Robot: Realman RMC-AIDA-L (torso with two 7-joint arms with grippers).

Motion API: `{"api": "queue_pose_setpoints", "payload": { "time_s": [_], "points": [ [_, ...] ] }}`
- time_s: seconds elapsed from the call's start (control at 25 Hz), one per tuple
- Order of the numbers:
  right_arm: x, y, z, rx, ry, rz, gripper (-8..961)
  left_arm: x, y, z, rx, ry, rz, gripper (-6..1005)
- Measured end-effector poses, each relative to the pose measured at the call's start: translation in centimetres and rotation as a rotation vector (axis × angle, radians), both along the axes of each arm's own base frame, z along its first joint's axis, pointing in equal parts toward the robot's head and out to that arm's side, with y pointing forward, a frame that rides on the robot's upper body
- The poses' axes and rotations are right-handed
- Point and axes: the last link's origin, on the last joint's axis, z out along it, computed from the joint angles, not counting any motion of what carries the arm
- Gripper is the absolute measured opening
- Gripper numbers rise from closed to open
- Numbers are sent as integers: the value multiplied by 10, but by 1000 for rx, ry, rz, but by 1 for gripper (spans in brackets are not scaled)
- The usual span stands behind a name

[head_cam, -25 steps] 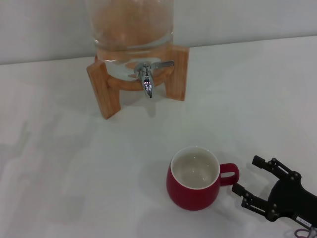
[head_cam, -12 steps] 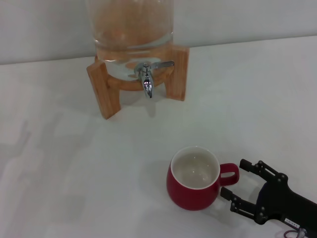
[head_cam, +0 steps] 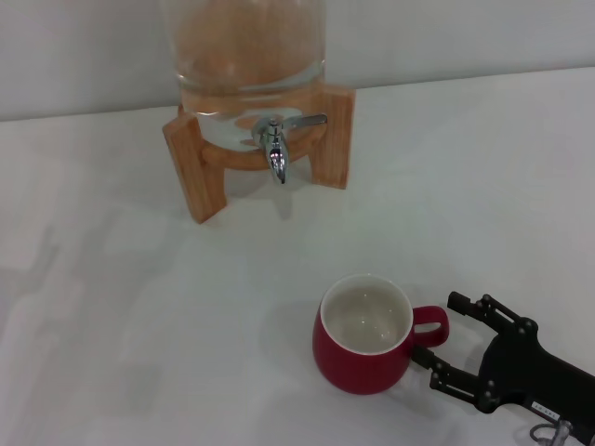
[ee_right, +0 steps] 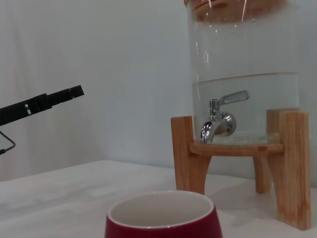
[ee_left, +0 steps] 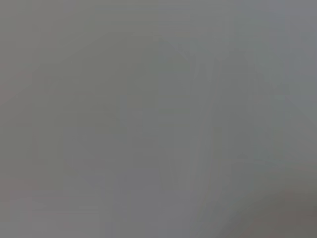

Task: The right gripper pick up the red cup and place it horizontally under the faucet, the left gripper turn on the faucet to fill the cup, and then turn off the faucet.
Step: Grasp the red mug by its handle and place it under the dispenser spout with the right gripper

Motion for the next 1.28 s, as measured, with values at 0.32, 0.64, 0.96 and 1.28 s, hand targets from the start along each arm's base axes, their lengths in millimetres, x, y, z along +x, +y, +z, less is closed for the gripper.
{"api": "queue_pose_setpoints", "payload": {
  "time_s": [0.32,0.64,0.96,1.28],
  "points": [
    [0,4,-1,-2,-9,-4,829,0,-1,0,0,0,2,879],
    [0,8,-4,-7,-19,-15,826,-1,-1,0,-1,0,3,879],
    [0,10,-2,6,-16,-22,815,-1,-1,0,-1,0,3,879],
    [-1,14,-2,9,-22,-19,803,-1,-1,0,-1,0,3,879]
  ]
}}
